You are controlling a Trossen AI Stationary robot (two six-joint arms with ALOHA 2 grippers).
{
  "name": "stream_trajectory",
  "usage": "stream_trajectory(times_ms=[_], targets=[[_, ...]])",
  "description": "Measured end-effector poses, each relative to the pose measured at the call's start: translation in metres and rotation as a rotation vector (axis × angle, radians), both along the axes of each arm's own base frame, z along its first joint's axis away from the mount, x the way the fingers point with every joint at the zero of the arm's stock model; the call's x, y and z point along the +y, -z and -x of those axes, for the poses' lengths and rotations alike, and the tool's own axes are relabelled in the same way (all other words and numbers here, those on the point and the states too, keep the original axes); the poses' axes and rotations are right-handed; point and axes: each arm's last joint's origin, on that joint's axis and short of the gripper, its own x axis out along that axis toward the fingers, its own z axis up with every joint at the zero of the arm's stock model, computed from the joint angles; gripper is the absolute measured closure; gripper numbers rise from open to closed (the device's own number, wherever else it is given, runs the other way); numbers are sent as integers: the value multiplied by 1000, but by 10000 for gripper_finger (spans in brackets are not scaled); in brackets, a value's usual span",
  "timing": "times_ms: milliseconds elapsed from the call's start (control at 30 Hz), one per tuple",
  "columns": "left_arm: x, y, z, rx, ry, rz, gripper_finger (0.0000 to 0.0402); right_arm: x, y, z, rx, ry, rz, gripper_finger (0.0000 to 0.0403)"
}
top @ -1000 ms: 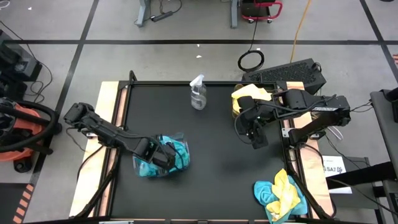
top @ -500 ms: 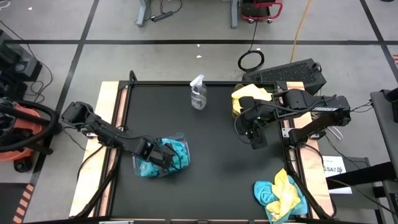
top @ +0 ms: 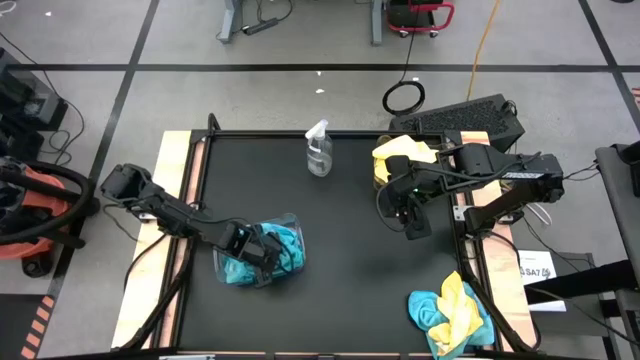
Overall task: Sort microfiber towel by color & place in baskets
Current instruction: Put the blue towel into the bottom transparent bin
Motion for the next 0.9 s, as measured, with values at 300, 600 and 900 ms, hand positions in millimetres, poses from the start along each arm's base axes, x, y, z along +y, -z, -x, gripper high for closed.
stream_trajectory(times_ms=[300,600,900], targets=[[-4,-53,0,-37,62,121,136,0,0,0,5,-11,7,193],[2,-111,14,-130,55,151,120,0,0,1,7,-28,18,193],[2,-137,17,-165,74,201,120,0,1,1,11,-30,20,193]])
